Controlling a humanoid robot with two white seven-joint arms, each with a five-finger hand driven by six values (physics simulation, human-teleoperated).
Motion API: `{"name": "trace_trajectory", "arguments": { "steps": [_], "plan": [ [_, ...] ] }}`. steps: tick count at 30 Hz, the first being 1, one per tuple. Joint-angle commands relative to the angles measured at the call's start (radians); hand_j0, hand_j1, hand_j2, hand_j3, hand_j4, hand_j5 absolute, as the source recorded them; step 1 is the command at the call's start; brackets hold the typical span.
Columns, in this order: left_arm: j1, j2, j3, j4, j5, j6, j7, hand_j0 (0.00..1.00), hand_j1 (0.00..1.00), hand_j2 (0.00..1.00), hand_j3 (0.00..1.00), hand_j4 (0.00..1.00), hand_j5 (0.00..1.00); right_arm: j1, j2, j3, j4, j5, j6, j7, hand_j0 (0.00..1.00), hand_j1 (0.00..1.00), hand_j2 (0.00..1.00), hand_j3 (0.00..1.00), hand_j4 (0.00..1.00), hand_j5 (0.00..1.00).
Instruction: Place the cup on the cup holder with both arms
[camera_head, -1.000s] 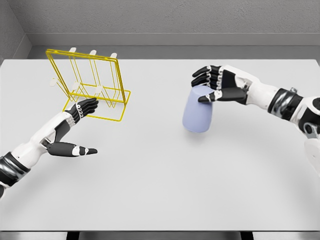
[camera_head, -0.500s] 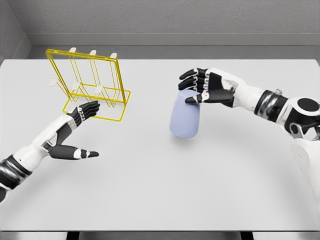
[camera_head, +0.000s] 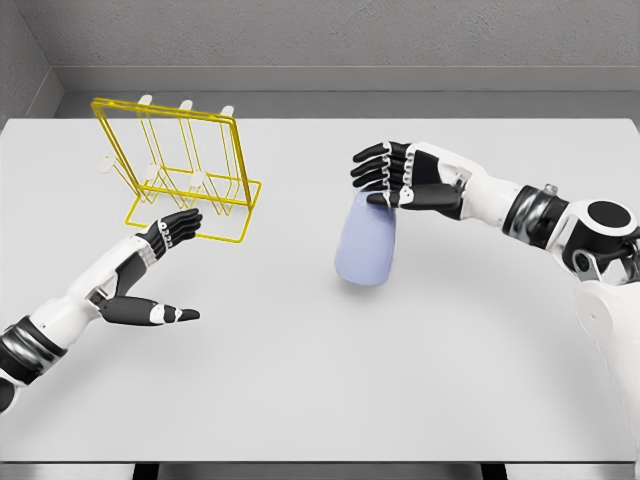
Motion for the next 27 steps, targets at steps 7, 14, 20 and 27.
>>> {"name": "trace_trajectory", "arguments": {
  "steps": [7,14,20,27],
  "plan": [
    [-0.002,-0.001,0.000,0.000,0.003,0.000,0.000,1.00,1.00,1.00,1.00,1.00,1.00,-0.003,-0.004,-0.002,0.003,0.048,-0.013,0.000,0.59,0.59,0.59,0.59,0.59,0.59],
    [-0.005,-0.001,0.002,0.000,0.003,0.001,0.003,1.00,1.00,1.00,1.00,1.00,1.00,-0.006,-0.004,-0.002,0.007,0.049,-0.012,0.000,0.59,0.59,0.59,0.59,0.59,0.59],
    [-0.015,-0.048,-0.001,0.000,0.002,0.009,0.003,1.00,1.00,1.00,1.00,1.00,1.00,-0.005,-0.006,-0.002,0.009,0.049,-0.009,0.000,0.60,0.60,0.60,0.60,0.60,0.60],
    [-0.020,-0.148,-0.001,0.000,-0.049,0.046,0.003,1.00,1.00,1.00,1.00,1.00,1.00,-0.009,-0.070,-0.016,0.009,0.083,-0.007,0.000,1.00,1.00,1.00,1.00,1.00,1.00]
  ]
}}
